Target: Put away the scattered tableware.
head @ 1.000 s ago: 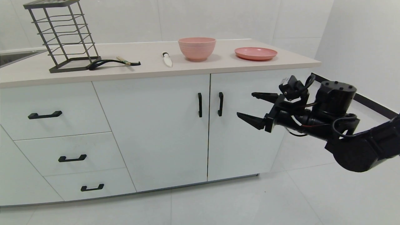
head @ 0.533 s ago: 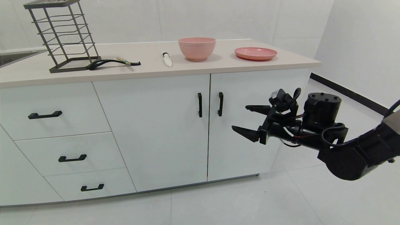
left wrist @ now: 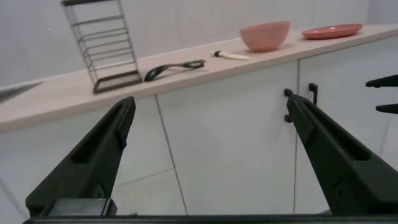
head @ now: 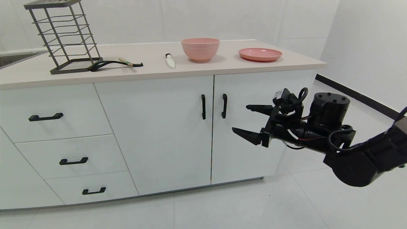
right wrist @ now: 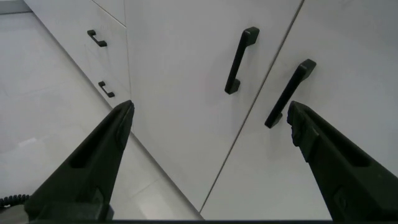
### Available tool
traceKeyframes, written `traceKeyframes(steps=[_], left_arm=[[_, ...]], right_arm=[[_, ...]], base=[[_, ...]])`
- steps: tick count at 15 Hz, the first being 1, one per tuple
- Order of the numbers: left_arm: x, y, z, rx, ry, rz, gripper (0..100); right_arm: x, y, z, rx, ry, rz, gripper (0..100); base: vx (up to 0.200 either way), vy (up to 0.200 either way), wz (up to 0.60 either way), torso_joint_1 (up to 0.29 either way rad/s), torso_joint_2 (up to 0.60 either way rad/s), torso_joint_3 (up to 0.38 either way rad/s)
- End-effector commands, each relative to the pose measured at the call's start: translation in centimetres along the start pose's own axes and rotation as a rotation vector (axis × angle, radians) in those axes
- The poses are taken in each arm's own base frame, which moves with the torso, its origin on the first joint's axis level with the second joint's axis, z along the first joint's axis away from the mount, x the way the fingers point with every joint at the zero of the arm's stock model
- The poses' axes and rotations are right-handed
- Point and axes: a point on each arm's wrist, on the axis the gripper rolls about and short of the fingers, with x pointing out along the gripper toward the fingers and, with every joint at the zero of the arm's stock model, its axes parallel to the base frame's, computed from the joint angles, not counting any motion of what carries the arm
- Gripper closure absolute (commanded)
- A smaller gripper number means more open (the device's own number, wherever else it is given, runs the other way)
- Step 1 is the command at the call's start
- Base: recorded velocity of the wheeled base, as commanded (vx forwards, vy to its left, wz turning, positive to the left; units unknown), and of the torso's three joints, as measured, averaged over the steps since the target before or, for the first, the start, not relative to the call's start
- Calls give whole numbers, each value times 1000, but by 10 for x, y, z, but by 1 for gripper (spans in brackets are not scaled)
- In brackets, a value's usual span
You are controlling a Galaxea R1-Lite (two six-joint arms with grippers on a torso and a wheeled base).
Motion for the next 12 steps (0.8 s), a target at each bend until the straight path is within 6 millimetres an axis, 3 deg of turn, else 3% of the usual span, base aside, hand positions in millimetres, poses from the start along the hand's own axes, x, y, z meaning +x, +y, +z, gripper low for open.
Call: traceKeyframes(steps=[1,6,8,12], left_arm=[[53,4,-11,-17,104,-143,0],[113,2,-28,-86,166,-503,0],[118,2,-33,-79,179,-521,0],[166,-34,-67,-18,207,-716,0]], right_arm=[[-2,0,5,-7,-14,2,0],[-4,-1,4,-3,-20,40,0],[-6,0,1,4,-10,39,0],[-16,-8,-14,27,7,75,0]], base=[[0,0,0,0,0,0],[0,0,0,0,0,0],[0,0,0,0,0,0],[0,0,0,0,0,0]])
